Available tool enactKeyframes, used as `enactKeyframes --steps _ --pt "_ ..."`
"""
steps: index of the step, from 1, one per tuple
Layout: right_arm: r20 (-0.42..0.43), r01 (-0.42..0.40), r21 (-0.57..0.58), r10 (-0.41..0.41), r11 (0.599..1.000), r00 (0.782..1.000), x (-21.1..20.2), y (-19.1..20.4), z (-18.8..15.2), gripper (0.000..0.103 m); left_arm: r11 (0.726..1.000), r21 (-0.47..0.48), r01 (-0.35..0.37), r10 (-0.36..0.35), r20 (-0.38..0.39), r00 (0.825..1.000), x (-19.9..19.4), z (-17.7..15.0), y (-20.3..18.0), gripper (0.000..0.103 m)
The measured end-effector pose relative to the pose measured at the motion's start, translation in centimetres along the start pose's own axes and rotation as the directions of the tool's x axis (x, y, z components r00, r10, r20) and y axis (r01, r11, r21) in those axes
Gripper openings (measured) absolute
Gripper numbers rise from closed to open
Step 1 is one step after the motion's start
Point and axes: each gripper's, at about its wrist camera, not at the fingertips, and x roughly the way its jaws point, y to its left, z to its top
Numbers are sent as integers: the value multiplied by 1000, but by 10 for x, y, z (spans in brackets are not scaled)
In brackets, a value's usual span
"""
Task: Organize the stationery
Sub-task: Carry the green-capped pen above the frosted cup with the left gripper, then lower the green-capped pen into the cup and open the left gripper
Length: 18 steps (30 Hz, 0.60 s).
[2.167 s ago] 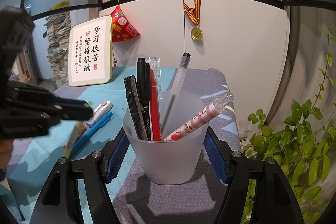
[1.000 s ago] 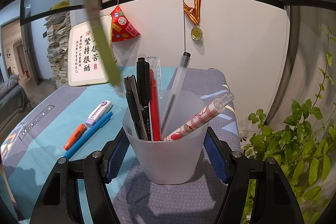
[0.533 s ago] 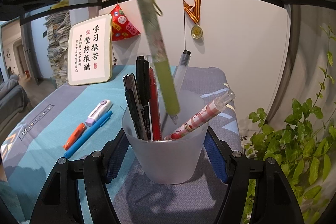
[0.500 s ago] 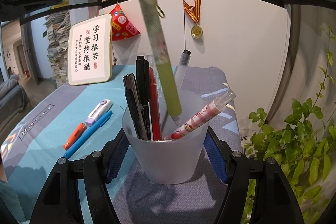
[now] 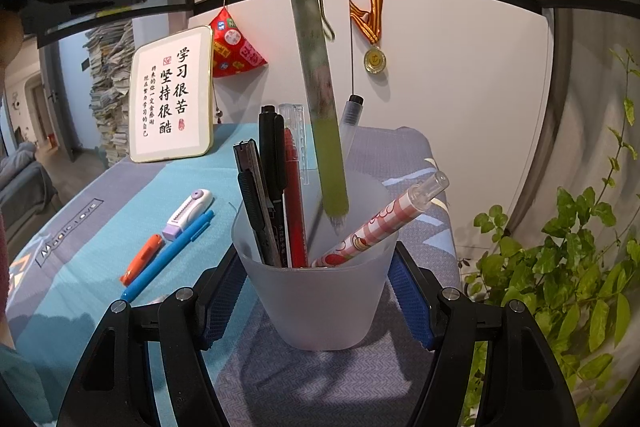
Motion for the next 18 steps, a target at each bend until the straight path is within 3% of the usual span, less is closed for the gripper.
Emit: enactKeyframes --steps 4,9,18 --pt "0 0 0 0 1000 1000 1 0 1 71 999 43 -15 16 -28 999 9 -5 -5 8" --pt "0 0 0 0 1000 1000 1 0 1 71 999 38 -14 18 -126 992 30 -24 -2 8" --pt "-4 0 1 0 1000 1000 1 1 1 71 1000 17 -5 7 -119 993 25 -23 2 8"
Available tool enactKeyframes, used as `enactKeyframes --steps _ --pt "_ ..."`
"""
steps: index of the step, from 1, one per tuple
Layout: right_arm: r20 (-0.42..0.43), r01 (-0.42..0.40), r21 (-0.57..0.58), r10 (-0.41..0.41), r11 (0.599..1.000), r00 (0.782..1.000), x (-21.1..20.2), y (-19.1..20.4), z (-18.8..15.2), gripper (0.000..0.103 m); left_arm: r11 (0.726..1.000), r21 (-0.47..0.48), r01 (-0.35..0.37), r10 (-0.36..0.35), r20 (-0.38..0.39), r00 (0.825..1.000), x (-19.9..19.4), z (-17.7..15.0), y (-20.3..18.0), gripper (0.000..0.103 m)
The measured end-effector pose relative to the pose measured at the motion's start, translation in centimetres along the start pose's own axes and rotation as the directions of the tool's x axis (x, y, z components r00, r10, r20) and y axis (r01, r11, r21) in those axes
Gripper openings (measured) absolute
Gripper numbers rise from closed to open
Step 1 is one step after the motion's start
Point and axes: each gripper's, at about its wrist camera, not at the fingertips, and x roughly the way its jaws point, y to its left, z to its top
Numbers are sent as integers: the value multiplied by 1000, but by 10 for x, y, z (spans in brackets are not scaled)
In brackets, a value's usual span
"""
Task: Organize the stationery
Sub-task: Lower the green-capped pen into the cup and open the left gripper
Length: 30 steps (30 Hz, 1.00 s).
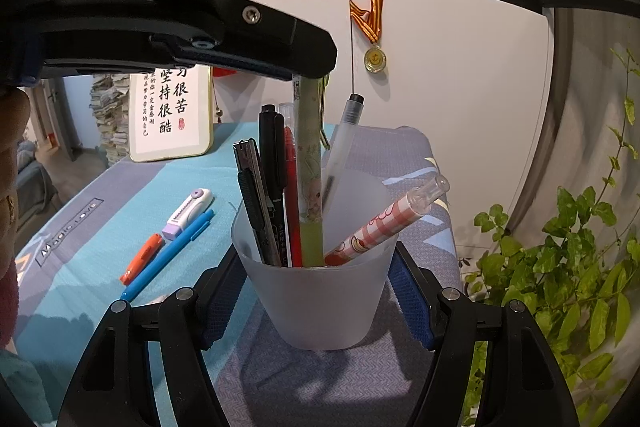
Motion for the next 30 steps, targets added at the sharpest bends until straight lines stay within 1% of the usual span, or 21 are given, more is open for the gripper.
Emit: enactKeyframes --steps 3,7,10,11,13,16,19,21,23,26,30 --pt "0 0 1 0 1000 1000 -1 1 0 71 1000 -8 0 0 31 1000 -6 3 -1 8" --pt "0 0 0 0 1000 1000 0 0 0 71 1000 -25 7 -4 93 996 -16 11 -1 8" --pt "0 0 0 0 1000 1000 0 0 0 71 1000 -4 -31 31 123 992 -15 11 -3 8" --pt "0 0 0 0 1000 1000 0 0 0 71 999 -4 -38 38 123 992 -12 10 -3 8" --pt "0 -1 0 1 1000 1000 0 0 0 71 999 -24 -26 28 113 993 -10 10 0 8" --pt "0 -3 1 3 1000 1000 0 0 0 71 1000 -28 -7 10 107 994 -8 12 2 8" --pt "0 -4 3 4 1000 1000 0 0 0 71 1000 -21 -15 17 102 995 -2 8 2 8" --pt "0 -3 3 3 1000 1000 0 1 0 71 1000 -11 -20 20 76 997 6 4 3 8" --pt "-1 -5 5 5 1000 1000 0 0 0 71 1000 -12 -5 6 49 999 12 -1 5 8" --pt "-10 -4 4 4 1000 1000 2 -1 1 71 999 -45 30 -29 26 999 14 -4 13 8" --pt "-14 -8 8 8 1000 1000 3 -2 1 71 998 -50 31 -31 16 999 12 -6 15 9"
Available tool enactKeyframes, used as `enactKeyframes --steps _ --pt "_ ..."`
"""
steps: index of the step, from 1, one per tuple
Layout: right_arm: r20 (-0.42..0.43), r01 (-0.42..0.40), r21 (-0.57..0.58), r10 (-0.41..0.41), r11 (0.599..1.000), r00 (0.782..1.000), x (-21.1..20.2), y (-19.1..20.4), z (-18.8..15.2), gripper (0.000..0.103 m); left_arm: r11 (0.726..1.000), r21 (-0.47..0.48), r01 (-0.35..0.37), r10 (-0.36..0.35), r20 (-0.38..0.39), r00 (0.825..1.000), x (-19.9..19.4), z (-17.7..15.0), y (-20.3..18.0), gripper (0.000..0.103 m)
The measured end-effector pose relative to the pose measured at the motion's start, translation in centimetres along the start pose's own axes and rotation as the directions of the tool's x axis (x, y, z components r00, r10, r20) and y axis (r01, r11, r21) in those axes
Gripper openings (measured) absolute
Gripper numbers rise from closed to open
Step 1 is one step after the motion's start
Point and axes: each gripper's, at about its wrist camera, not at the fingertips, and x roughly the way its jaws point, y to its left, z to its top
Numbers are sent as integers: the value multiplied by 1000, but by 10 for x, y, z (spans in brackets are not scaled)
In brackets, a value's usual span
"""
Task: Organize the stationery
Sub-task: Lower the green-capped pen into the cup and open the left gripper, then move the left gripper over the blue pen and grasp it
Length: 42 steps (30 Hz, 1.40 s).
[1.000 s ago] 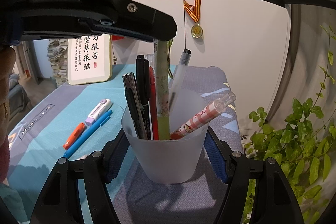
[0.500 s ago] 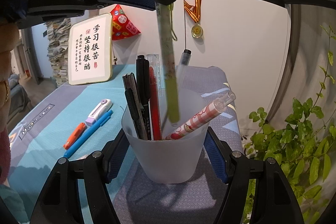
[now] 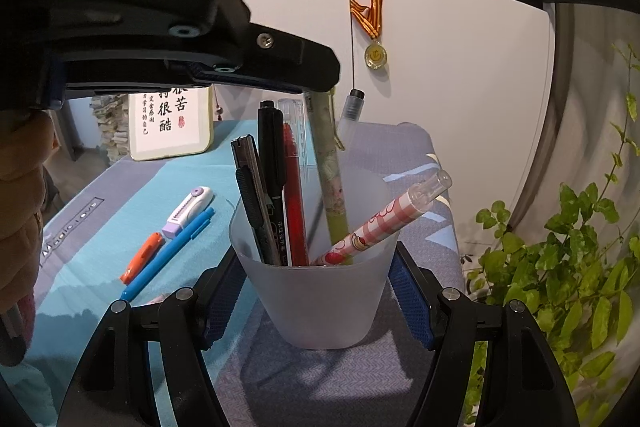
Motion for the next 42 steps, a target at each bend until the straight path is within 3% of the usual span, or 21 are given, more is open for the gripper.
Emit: enactKeyframes --steps 6,8,10,16,21,25,30,36,38,42 --pt "0 0 0 0 1000 1000 0 -1 0 71 1000 6 5 -5 -9 1000 -4 0 -3 11" --pt "-1 0 1 0 1000 1000 0 -1 0 71 1000 5 9 -9 -9 1000 -5 0 -4 22" --pt "-1 -1 1 1 1000 1000 0 -2 0 71 1000 6 6 -6 -4 1000 -7 0 -4 26" --pt "-1 -1 1 1 1000 1000 0 -1 0 71 1000 -8 -7 8 14 1000 -23 1 3 27" --pt "-1 -1 1 1 1000 1000 0 -2 0 71 993 -6 -119 119 49 992 -42 -2 23 42" --pt "-1 -1 1 1 1000 1000 0 -1 0 71 982 -63 -180 182 25 983 -49 -9 51 44" --pt "0 0 1 0 1000 1000 0 -1 0 71 962 -121 -245 238 -71 969 -47 -33 80 43" --pt "0 0 1 0 1000 1000 0 -1 0 71 969 -105 -223 197 -217 956 -27 -72 86 34" --pt "-1 0 0 0 1000 1000 0 -2 0 71 971 -112 -209 177 -249 952 -21 -80 87 25" --pt "-2 -3 5 3 1000 1000 0 -2 0 71 972 -112 -205 166 -286 944 -12 -91 88 21"
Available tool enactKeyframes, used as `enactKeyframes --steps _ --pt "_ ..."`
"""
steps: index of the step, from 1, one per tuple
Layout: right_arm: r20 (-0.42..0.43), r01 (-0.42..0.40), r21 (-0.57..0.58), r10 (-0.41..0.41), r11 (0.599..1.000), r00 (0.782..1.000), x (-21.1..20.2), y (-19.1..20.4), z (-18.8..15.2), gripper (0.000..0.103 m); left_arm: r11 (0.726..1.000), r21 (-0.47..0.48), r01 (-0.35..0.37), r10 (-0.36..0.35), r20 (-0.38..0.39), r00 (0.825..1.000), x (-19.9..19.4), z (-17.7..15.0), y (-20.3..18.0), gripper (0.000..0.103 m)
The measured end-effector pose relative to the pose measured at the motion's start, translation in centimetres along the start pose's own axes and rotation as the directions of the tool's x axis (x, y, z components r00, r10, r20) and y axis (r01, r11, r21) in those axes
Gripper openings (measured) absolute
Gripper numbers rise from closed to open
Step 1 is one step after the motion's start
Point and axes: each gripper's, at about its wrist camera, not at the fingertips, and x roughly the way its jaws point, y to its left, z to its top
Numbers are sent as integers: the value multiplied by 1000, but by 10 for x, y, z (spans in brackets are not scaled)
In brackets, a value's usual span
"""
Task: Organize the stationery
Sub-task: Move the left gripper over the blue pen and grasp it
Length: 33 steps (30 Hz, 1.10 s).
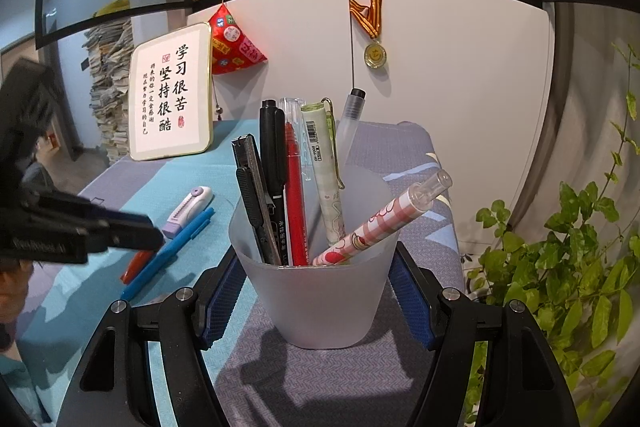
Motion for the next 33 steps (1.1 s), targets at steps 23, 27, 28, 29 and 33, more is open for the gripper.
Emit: enactKeyframes --steps 23,27,28,29,33 --pt "0 0 0 0 1000 1000 -1 0 -1 71 996 -3 -89 89 -93 992 22 -14 16 8" --pt "0 0 -1 0 1000 1000 -1 0 -1 71 997 20 -79 81 -124 989 8 -33 15 8" --pt "0 0 -1 0 1000 1000 -1 0 -1 71 997 31 -74 78 -132 988 4 -39 15 8" --pt "0 1 -1 -1 1000 1000 -1 0 -1 71 996 50 -70 77 -141 987 -3 -46 13 8" --pt "0 1 -1 -1 1000 1000 -1 0 -1 71 993 101 -65 80 -152 985 -16 -61 10 8"
